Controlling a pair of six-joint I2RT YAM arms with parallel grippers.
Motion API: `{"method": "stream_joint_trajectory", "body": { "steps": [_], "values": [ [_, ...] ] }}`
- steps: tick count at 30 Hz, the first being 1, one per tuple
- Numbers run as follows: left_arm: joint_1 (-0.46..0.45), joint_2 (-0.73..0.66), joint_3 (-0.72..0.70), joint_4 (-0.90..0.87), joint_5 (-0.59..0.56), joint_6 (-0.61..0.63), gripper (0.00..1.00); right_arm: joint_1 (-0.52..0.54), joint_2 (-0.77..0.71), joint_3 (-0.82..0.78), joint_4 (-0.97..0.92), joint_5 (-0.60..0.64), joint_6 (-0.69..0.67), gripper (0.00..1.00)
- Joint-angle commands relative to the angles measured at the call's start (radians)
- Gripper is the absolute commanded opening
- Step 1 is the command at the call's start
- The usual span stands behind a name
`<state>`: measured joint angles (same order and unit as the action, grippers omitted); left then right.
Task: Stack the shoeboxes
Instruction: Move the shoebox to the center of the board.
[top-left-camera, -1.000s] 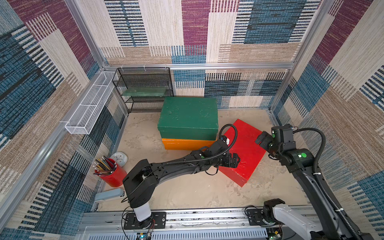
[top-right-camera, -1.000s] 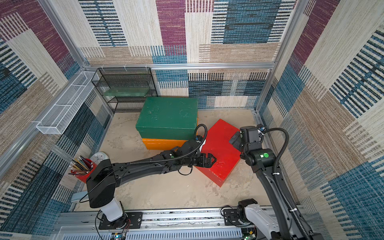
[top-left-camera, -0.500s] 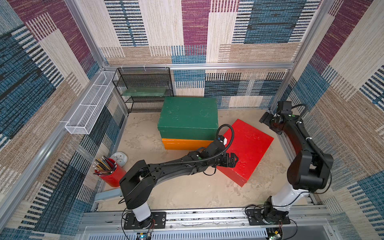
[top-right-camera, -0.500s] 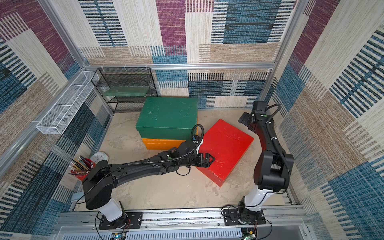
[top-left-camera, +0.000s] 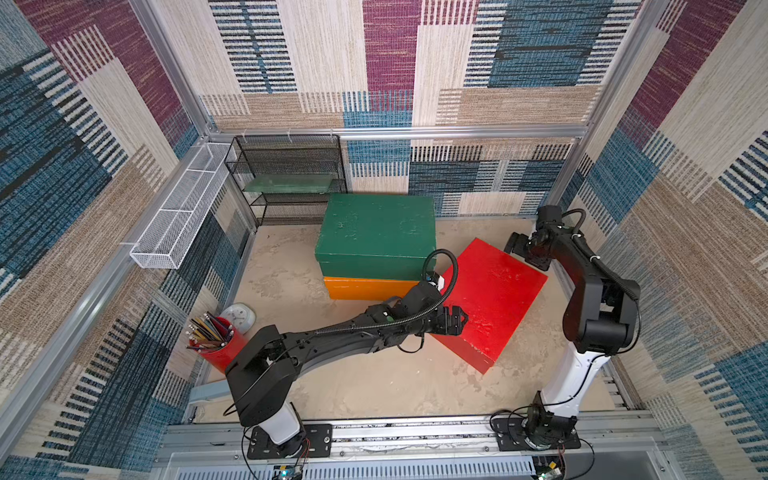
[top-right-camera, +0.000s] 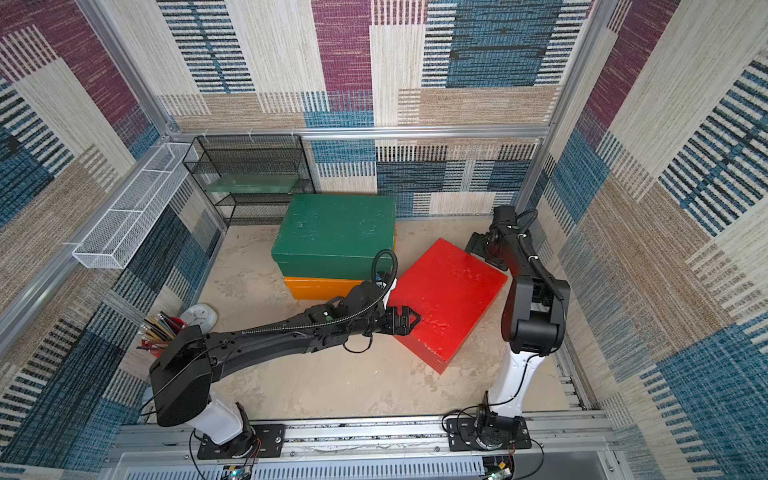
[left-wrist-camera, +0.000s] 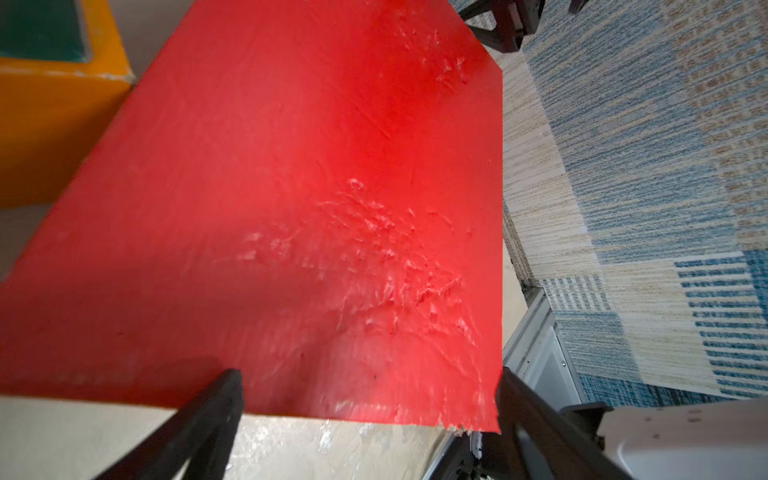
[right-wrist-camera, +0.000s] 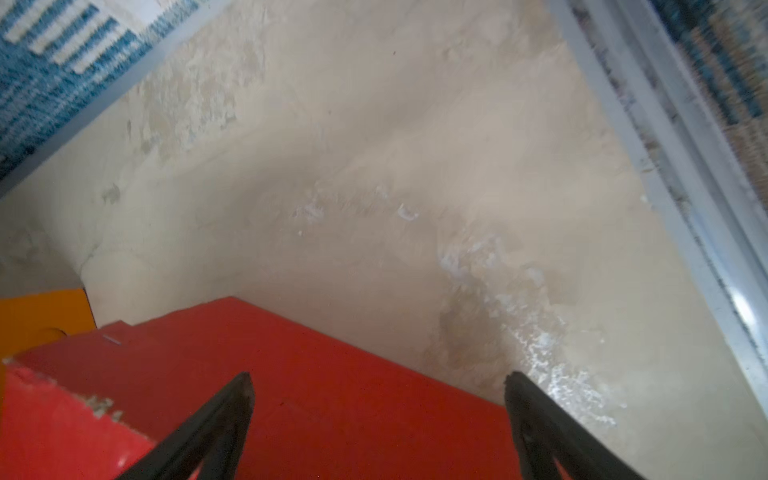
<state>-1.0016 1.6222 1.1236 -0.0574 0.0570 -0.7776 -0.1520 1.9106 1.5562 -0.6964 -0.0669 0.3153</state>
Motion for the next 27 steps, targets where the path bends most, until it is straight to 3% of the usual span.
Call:
{"method": "stream_joint_trajectory", "body": {
  "steps": [1, 16, 24, 27],
  "values": [
    [0.004, -0.022, -0.029, -0.129, -0.027, -0.013, 0.97, 0.027, -0.048, -0.065, 0.011, -0.004, -0.009, 0.96],
    [0.027, -0.318, -0.194, -0.228, -0.131, 0.008, 0.99, 0.147, -0.495, -0.575, 0.096, -0.001, 0.087, 0.95],
    [0.133, -0.515, -0.306, -0.312, -0.139, 0.016, 0.99, 0.314, -0.733, -0.780, 0.099, 0.004, 0.211, 0.95],
    [0.191, -0.604, -0.317, -0.386, -0.144, 0.021, 0.99, 0.329, -0.763, -0.794, 0.081, 0.037, 0.231, 0.95]
  ]
}}
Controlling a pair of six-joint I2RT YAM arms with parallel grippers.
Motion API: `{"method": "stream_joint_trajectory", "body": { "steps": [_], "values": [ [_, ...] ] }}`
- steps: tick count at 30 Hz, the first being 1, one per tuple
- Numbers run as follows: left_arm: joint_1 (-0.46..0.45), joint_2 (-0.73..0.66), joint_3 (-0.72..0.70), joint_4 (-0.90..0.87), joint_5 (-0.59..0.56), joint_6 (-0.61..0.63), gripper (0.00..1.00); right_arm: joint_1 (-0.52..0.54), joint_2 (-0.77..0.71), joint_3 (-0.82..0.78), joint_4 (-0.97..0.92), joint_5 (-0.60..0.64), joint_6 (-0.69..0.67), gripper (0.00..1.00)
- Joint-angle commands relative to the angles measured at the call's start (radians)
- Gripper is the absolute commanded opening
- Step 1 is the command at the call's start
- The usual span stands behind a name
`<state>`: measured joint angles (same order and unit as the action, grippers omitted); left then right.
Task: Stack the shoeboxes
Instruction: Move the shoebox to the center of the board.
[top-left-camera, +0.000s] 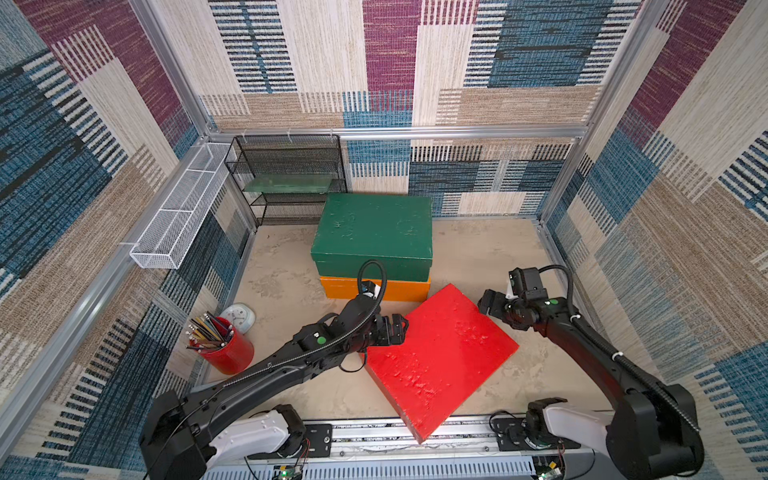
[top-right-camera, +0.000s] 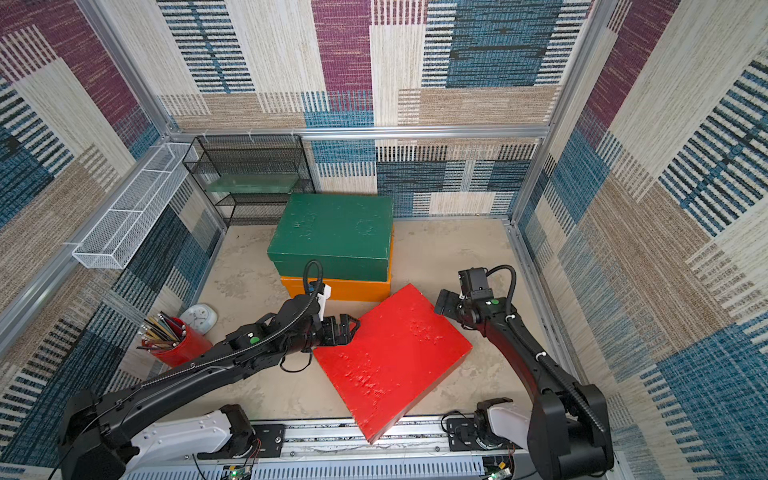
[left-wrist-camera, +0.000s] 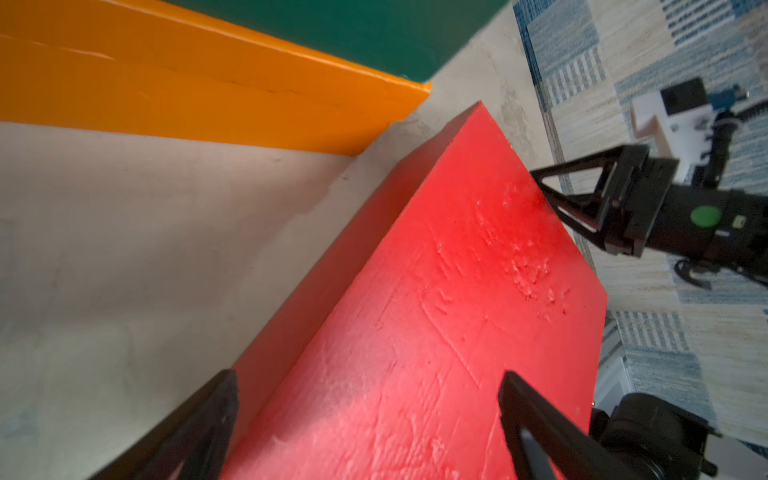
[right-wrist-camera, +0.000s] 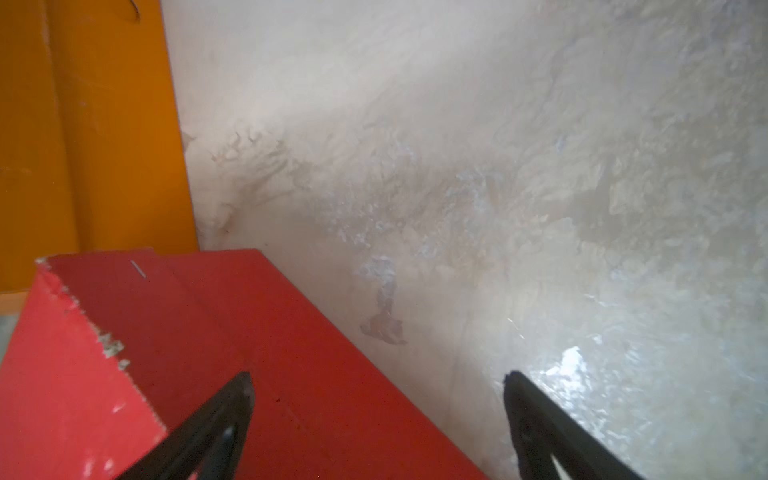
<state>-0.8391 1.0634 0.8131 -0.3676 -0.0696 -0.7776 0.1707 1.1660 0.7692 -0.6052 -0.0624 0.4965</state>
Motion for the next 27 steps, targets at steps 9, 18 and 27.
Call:
{"method": "stream_joint_trajectory", "body": {
  "steps": [9, 18, 27],
  "values": [
    [0.055, -0.301, -0.052, -0.368, -0.057, -0.146, 0.98, -0.074, 0.027, 0.042, -0.025, 0.025, 0.004, 0.95],
    [-0.039, -0.418, -0.221, -0.362, -0.022, -0.381, 0.97, -0.041, 0.013, -0.001, 0.006, -0.013, 0.006, 0.95],
    [-0.070, -0.343, -0.296, -0.130, 0.058, -0.418, 0.97, 0.022, -0.003, -0.044, 0.030, -0.027, 0.045, 0.95]
  ]
}}
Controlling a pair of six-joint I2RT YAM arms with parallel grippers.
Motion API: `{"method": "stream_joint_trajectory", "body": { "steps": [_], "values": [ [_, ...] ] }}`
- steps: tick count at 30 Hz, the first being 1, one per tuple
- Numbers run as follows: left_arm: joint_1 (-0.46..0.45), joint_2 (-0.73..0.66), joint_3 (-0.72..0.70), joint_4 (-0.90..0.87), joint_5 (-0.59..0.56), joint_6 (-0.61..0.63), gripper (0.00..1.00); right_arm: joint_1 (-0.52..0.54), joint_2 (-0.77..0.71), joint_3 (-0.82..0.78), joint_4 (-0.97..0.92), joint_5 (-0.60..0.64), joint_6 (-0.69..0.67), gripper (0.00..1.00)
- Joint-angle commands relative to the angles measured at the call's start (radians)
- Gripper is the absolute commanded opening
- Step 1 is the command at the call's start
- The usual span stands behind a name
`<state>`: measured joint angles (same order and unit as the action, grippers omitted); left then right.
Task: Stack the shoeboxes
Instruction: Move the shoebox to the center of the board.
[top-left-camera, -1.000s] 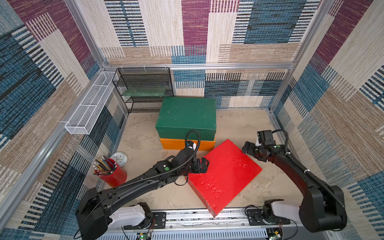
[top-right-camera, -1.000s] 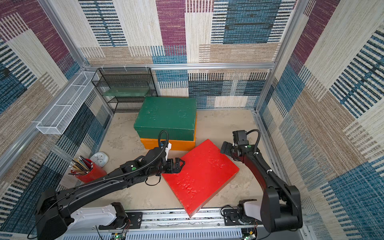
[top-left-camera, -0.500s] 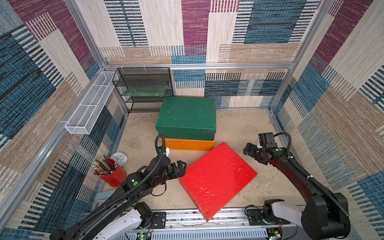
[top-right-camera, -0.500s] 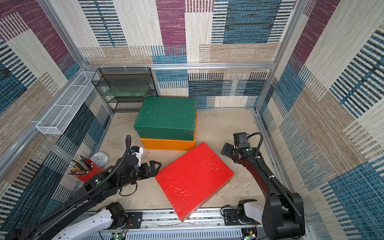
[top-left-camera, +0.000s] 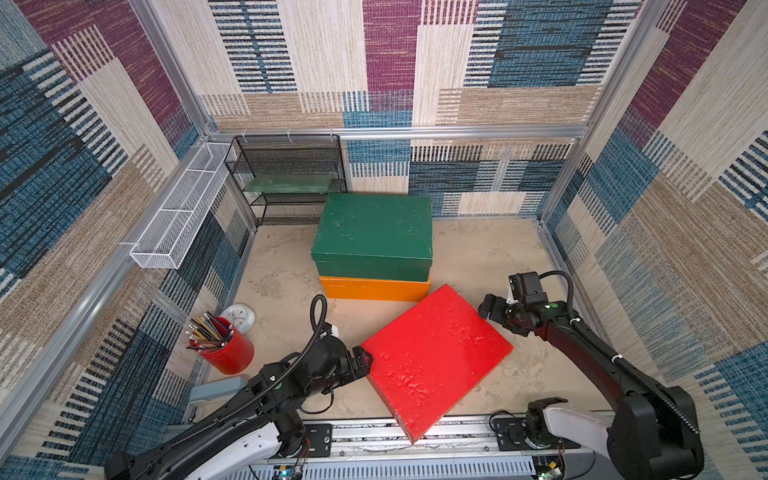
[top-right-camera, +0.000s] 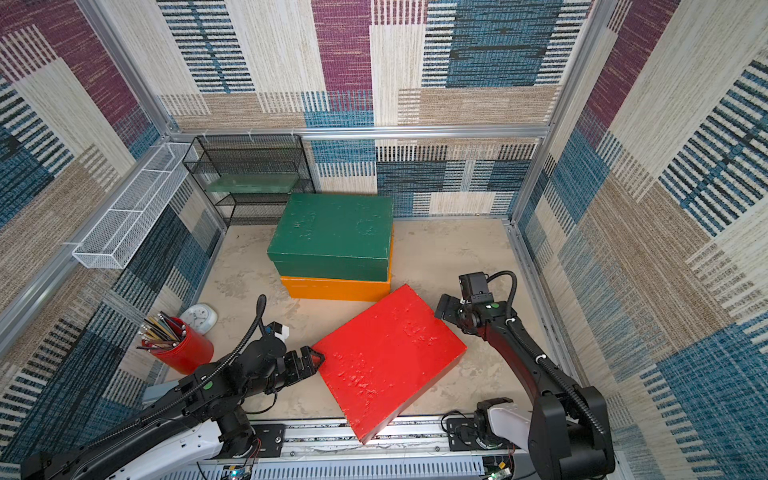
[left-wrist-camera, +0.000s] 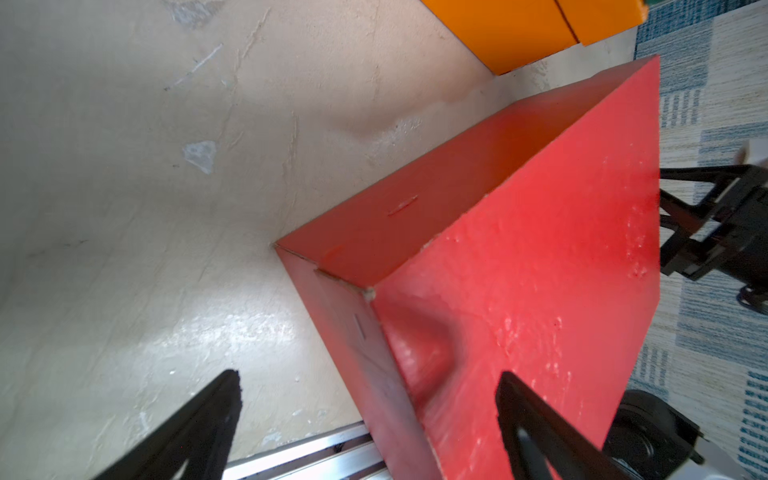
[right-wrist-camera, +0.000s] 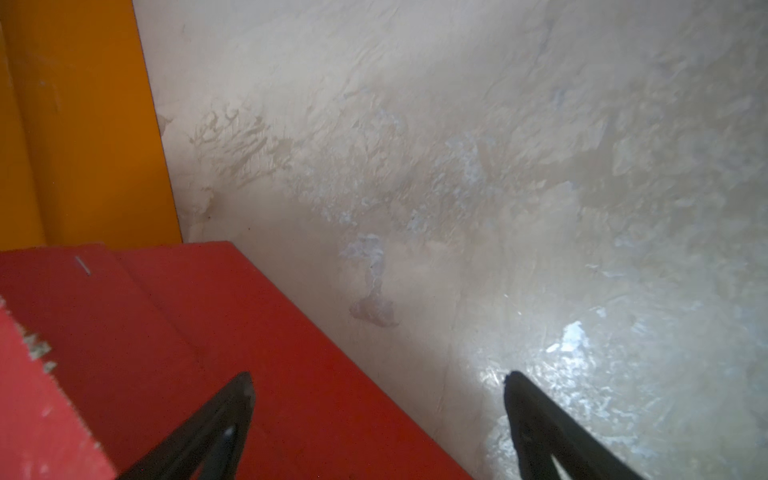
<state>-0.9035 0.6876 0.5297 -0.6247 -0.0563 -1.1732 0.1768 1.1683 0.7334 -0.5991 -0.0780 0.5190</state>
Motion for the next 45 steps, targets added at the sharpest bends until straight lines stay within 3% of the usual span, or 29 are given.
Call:
{"method": "stream_joint_trajectory", "body": {
  "steps": [1, 9, 28, 36, 41, 45],
  "values": [
    [-0.009, 0.052, -0.012, 0.154, 0.048, -0.020, 0.97, 0.023, -0.005, -0.013, 0.031, -0.014, 0.025, 0.95],
    [-0.001, 0.061, 0.015, 0.208, -0.019, 0.014, 0.99, 0.066, 0.002, -0.009, 0.036, -0.015, 0.043, 0.95],
    [0.223, 0.301, 0.123, 0.344, 0.146, 0.211, 0.99, 0.234, -0.013, -0.047, 0.058, -0.010, 0.134, 0.95],
    [0.313, 0.422, 0.191, 0.399, 0.234, 0.330, 0.99, 0.332, -0.105, -0.067, 0.038, 0.027, 0.235, 0.95],
    [0.345, 0.433, 0.248, 0.357, 0.259, 0.370, 0.99, 0.302, -0.135, -0.068, -0.023, 0.086, 0.211, 0.95],
    [0.375, 0.331, 0.245, 0.274, 0.268, 0.394, 0.99, 0.156, -0.168, -0.023, -0.081, 0.037, 0.085, 0.95]
  ]
}}
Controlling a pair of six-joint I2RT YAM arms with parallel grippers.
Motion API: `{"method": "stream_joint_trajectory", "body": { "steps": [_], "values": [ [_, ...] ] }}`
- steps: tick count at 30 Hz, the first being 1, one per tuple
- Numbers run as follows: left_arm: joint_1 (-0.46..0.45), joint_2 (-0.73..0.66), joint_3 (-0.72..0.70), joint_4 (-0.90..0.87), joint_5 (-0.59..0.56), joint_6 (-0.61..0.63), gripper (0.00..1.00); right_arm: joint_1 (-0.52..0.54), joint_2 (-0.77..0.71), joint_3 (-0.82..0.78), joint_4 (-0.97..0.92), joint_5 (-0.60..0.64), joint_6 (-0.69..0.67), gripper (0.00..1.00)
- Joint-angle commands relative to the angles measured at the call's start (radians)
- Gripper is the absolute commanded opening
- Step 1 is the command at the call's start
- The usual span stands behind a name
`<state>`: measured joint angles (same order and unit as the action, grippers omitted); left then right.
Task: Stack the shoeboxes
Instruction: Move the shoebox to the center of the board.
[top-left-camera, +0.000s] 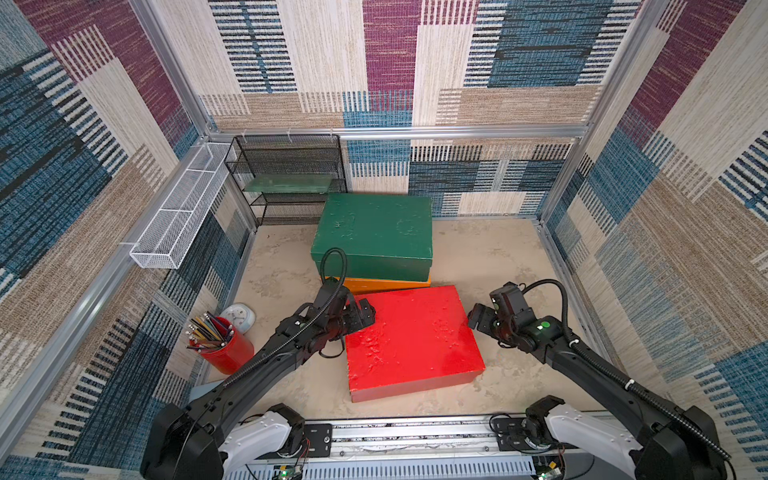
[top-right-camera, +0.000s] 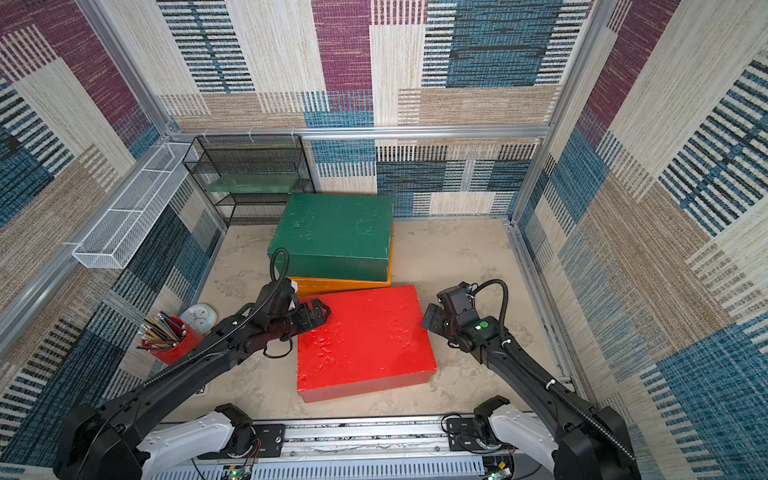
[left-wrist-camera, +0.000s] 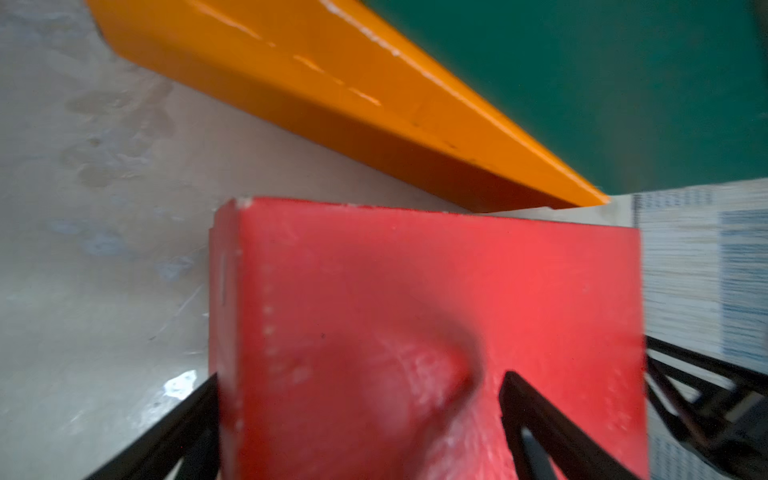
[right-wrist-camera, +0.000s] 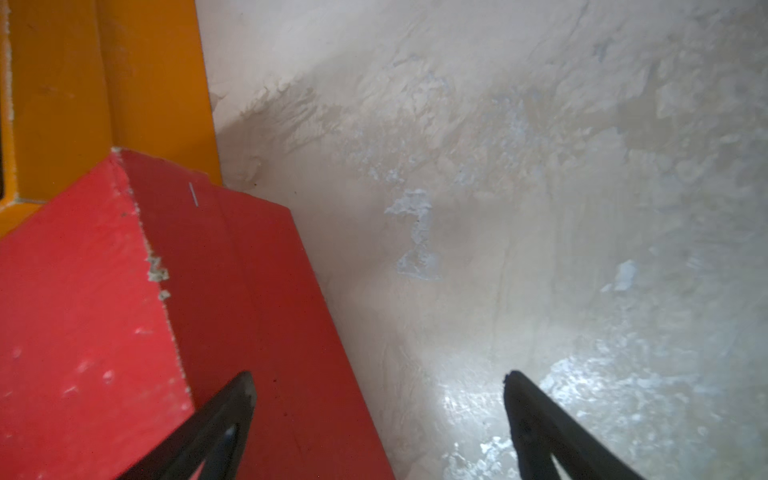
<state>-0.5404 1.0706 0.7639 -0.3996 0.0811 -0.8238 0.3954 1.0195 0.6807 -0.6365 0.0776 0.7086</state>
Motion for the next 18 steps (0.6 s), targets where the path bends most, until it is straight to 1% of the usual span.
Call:
{"method": "stream_joint_trajectory", "body": {
  "steps": [1, 3, 4, 5, 8, 10, 13, 15, 18],
  "values": [
    [0.022, -0.084, 0.008, 0.022, 0.131, 0.049, 1.00, -0.099, -0.032, 0.042, -0.056, -0.129, -0.134, 0.95],
    [0.050, -0.166, -0.004, -0.034, 0.134, 0.052, 1.00, -0.183, -0.058, 0.070, -0.071, -0.162, -0.209, 0.95],
    [0.063, -0.200, -0.012, -0.052, 0.140, 0.051, 1.00, -0.218, -0.070, 0.076, -0.061, -0.215, -0.234, 0.95],
    [0.079, -0.232, -0.020, -0.071, 0.148, 0.048, 1.00, -0.247, -0.085, 0.071, -0.030, -0.288, -0.288, 0.95],
    [0.113, -0.278, -0.042, -0.111, 0.169, 0.051, 1.00, -0.255, -0.103, 0.069, 0.008, -0.321, -0.311, 0.95],
    [0.129, -0.274, -0.055, -0.123, 0.174, 0.056, 1.00, -0.256, -0.090, 0.078, -0.004, -0.338, -0.309, 0.95],
    [0.154, -0.257, -0.075, -0.109, 0.219, 0.047, 1.00, -0.253, -0.066, 0.083, -0.024, -0.401, -0.320, 0.95],
    [0.157, -0.261, -0.083, -0.120, 0.233, 0.042, 1.00, -0.248, -0.060, 0.079, -0.038, -0.412, -0.339, 0.95],
    [0.157, -0.300, -0.123, -0.104, 0.260, 0.007, 1.00, -0.233, -0.070, 0.055, 0.004, -0.478, -0.364, 0.95]
  ]
}}
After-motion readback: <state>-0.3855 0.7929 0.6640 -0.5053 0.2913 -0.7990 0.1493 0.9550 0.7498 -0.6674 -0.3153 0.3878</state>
